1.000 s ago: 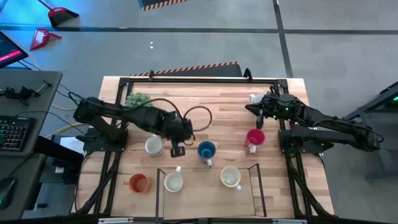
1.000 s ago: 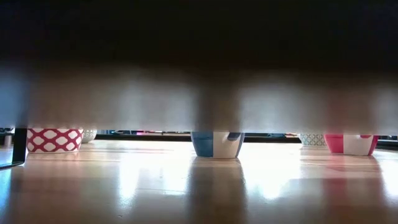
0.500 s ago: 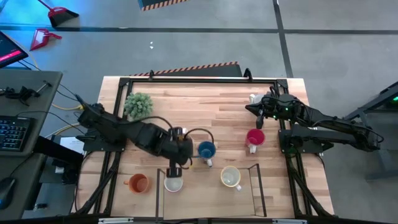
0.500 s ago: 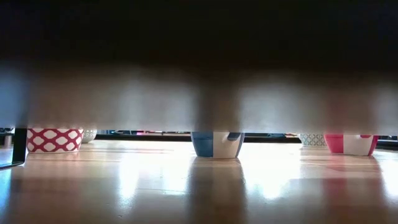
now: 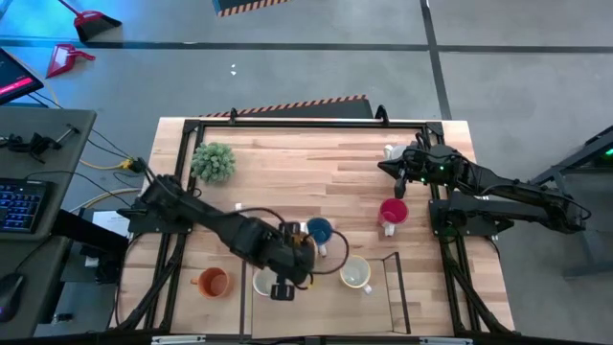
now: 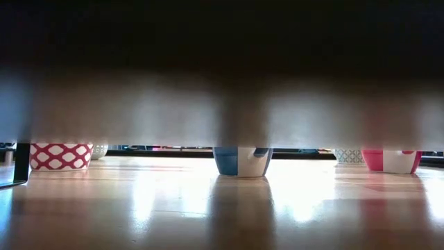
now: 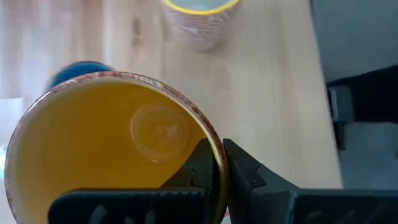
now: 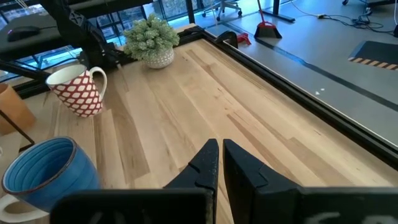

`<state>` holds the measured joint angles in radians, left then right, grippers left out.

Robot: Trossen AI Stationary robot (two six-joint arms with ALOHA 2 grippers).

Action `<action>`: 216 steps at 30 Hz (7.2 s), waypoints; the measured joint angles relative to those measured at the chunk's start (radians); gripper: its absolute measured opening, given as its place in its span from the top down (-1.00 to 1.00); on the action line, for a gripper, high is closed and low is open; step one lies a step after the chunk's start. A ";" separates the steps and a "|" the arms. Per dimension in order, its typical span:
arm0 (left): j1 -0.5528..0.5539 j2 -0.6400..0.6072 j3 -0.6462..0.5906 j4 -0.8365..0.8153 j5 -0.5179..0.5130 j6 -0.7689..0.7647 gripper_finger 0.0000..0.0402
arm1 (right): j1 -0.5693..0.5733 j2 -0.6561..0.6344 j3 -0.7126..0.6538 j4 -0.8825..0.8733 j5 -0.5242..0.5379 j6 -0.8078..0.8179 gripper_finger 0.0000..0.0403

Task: Place coffee mugs
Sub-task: Put the orange mug on the shelf, then put the green pattern cup on the shelf

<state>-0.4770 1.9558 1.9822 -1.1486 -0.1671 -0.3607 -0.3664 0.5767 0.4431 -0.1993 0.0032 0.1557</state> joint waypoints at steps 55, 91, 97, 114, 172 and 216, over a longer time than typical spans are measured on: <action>-0.060 0.205 0.058 0.063 0.193 0.060 0.85 | 0.000 -0.001 0.001 -0.007 -0.012 0.012 0.94; -0.064 0.198 0.131 0.042 0.199 -0.004 0.29 | 0.000 -0.001 0.001 -0.089 -0.011 0.021 0.94; -0.063 0.198 0.211 -0.005 0.185 0.021 0.29 | 0.000 -0.001 0.001 -0.089 -0.011 0.023 0.94; 0.075 0.193 0.341 -0.420 -0.131 0.034 0.29 | 0.000 -0.001 0.001 -0.089 -0.011 0.027 0.94; 0.664 -0.996 -1.056 0.482 -0.168 0.320 0.29 | -0.002 -0.091 0.025 0.019 0.233 0.064 0.93; 0.685 -0.993 -1.056 0.474 -0.096 0.336 0.29 | -0.144 0.635 0.502 -0.885 0.230 -0.059 0.27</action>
<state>0.2077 0.9631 0.9260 -0.6746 -0.2634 -0.0242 -0.5106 1.2115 0.9455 -1.0845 0.2329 0.0963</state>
